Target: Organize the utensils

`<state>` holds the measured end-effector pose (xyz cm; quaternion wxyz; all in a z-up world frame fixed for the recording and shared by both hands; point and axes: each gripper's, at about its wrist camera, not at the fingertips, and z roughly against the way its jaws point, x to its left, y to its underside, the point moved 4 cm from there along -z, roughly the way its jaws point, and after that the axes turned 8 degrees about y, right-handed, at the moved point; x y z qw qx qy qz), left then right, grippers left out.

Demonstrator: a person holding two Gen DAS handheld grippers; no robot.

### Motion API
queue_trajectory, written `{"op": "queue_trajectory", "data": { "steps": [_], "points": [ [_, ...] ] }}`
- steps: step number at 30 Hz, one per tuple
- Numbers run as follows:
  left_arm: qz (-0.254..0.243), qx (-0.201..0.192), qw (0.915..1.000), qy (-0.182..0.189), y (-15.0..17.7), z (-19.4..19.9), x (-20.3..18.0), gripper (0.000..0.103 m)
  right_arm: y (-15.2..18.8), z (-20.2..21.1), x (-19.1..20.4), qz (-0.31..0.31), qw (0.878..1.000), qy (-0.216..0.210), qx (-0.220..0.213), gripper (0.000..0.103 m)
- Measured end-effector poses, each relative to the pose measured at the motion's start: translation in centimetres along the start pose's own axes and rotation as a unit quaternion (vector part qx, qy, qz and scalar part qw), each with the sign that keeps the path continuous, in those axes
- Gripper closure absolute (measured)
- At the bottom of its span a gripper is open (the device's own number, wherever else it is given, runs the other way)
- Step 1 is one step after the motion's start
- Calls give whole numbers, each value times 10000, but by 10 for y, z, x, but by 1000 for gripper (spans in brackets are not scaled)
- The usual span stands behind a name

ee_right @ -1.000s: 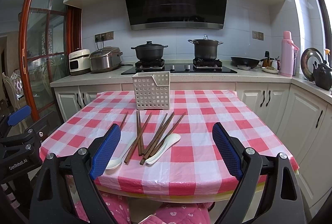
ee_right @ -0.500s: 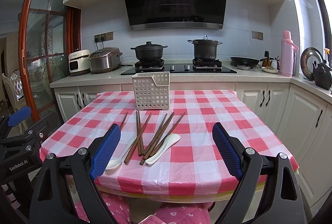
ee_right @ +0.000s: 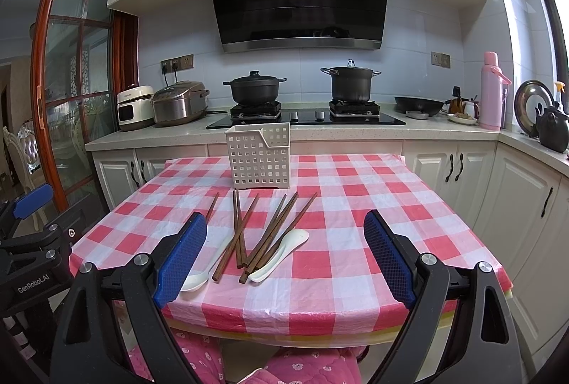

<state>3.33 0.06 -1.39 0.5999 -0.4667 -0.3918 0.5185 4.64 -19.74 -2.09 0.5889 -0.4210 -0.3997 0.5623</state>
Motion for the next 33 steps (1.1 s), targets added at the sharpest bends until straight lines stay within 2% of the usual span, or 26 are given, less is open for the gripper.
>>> {"op": "queue_trajectory", "data": {
  "steps": [5,12,15,20,24,28,32,33],
  "points": [
    [-74,95,9999,58,1,-4,-3,5,-2,-5,-8,-101,9999,90,44,19],
    [60,281,9992,-271,6,-23,16,5,-1,-40,-16,-279,9988,187,364,19],
    [266,522,9978,-311,12,-41,30,5,6,-58,-16,-281,9979,221,534,19],
    [415,1075,9932,-174,30,-78,38,5,19,-91,-17,-269,9954,253,881,19],
    [295,1395,9895,-244,43,-109,37,5,31,-116,-23,-300,9917,349,1204,19],
    [99,1738,9847,13,51,-136,31,5,47,-141,-20,-277,9863,331,1594,19],
    [11,1998,9797,130,56,-161,30,6,56,-167,-6,-219,9796,260,1981,34],
    [-1,2045,9787,175,56,-165,29,9,57,-173,-3,-208,9785,251,2038,37]
  ]
}}
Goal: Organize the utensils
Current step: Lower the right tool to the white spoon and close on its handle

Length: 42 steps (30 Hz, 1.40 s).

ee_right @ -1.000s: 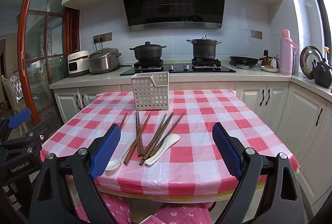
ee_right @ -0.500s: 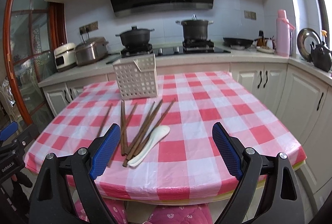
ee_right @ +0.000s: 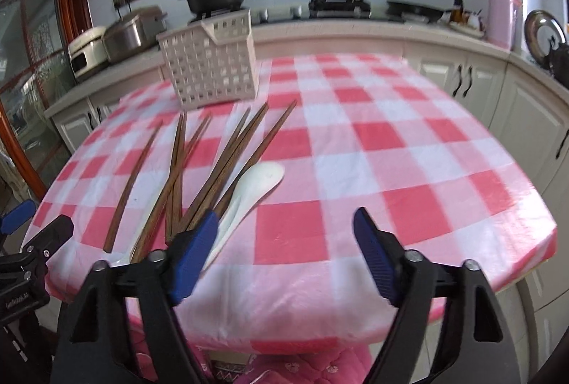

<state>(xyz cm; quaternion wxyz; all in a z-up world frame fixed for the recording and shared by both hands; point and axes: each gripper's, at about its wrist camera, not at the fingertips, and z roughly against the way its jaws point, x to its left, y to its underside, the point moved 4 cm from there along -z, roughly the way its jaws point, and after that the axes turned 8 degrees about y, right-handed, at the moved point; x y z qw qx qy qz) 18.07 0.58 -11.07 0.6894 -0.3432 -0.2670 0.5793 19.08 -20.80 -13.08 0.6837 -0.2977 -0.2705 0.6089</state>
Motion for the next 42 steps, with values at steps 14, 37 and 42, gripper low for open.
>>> {"op": "queue_trajectory", "data": {
  "steps": [14,37,42],
  "points": [
    [-298,212,9991,233,-13,-41,10,13,-8,-48,25,73,9970,444,627,45],
    [-403,892,9913,875,-19,-88,-27,56,-25,-68,-5,231,9951,506,816,71],
    [-502,1097,9886,904,-15,-94,-36,68,-27,-69,-9,198,9959,401,785,73]
  ]
}}
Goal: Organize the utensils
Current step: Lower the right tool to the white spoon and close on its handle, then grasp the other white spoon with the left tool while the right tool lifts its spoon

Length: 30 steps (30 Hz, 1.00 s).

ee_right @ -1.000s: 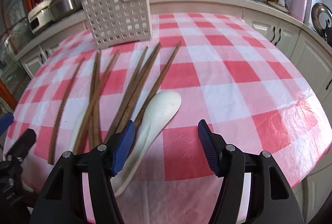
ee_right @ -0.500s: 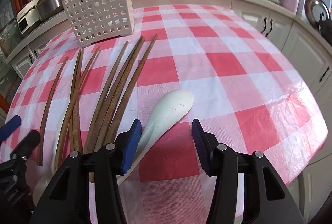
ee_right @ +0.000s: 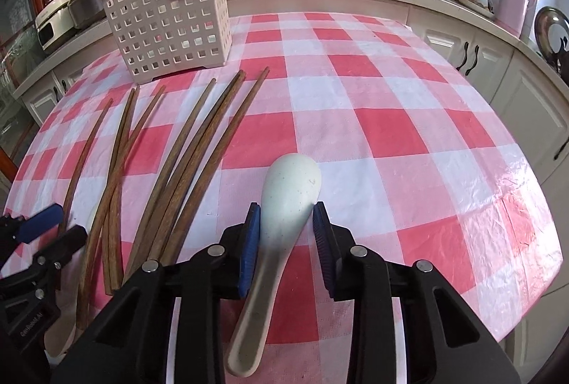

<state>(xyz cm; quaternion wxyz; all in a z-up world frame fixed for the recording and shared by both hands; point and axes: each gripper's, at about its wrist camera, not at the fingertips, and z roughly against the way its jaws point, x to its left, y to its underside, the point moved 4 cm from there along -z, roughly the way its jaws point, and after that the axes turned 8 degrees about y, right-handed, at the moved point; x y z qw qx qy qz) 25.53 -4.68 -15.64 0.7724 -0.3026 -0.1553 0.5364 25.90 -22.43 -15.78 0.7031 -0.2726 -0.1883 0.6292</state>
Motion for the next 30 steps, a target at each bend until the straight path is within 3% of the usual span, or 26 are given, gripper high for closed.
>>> {"op": "queue_trajectory", "data": {
  "steps": [9,12,17,30],
  "points": [
    [-81,230,9997,39,-2,-11,-10,80,-1,0,-3,-14,9998,-186,-29,72],
    [-45,225,9997,71,-3,-12,-10,89,-2,-1,-1,114,9998,-156,-48,73],
    [61,174,9997,147,-3,-10,-7,91,-2,0,-4,74,9997,-234,-68,74],
    [349,-592,9971,330,-25,32,5,91,-23,33,-7,-160,9954,-593,-731,75]
  ]
}}
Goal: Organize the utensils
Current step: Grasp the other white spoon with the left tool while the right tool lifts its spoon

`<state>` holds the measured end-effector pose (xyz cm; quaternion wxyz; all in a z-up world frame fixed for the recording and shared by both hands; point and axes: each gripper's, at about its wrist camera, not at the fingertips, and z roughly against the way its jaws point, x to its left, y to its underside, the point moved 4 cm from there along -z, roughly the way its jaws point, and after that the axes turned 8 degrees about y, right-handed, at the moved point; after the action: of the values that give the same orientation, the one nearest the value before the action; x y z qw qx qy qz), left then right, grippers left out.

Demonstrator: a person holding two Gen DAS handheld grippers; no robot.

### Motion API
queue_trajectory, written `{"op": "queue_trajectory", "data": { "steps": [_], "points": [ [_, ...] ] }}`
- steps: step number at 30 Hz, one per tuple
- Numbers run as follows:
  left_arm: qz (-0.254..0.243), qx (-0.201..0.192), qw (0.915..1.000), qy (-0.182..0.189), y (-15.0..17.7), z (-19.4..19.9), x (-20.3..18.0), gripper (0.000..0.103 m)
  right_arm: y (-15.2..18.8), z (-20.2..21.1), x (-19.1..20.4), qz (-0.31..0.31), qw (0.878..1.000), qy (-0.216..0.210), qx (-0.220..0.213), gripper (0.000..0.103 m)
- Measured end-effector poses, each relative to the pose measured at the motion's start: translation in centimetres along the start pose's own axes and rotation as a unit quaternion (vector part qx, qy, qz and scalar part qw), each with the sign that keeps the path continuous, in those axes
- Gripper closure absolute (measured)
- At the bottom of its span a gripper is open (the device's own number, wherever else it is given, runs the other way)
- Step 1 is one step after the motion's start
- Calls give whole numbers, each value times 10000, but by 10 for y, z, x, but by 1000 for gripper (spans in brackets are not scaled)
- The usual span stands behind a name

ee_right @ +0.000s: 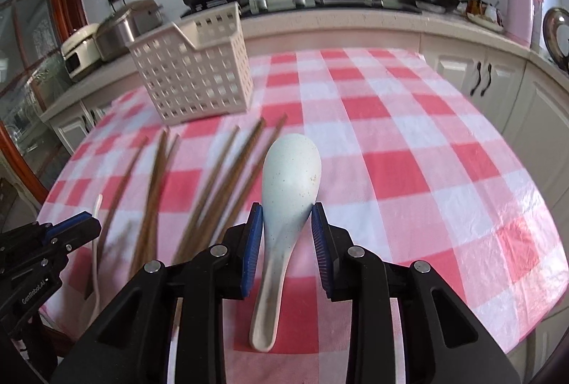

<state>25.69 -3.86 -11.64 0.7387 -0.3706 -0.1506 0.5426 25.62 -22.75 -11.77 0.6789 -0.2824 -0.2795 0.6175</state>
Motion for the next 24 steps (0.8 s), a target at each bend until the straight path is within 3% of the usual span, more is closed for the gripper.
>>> {"op": "queue_trajectory", "data": {
  "steps": [21,22,24],
  "points": [
    [-19,-746,9972,86,-34,33,3,92,-33,28,16,204,9977,-195,-613,75],
    [-26,-764,9970,88,-35,34,4,103,-34,29,17,214,9976,-198,-628,75],
    [-35,-798,9968,98,-38,35,5,103,-38,30,19,244,9972,-209,-671,75]
  ]
}}
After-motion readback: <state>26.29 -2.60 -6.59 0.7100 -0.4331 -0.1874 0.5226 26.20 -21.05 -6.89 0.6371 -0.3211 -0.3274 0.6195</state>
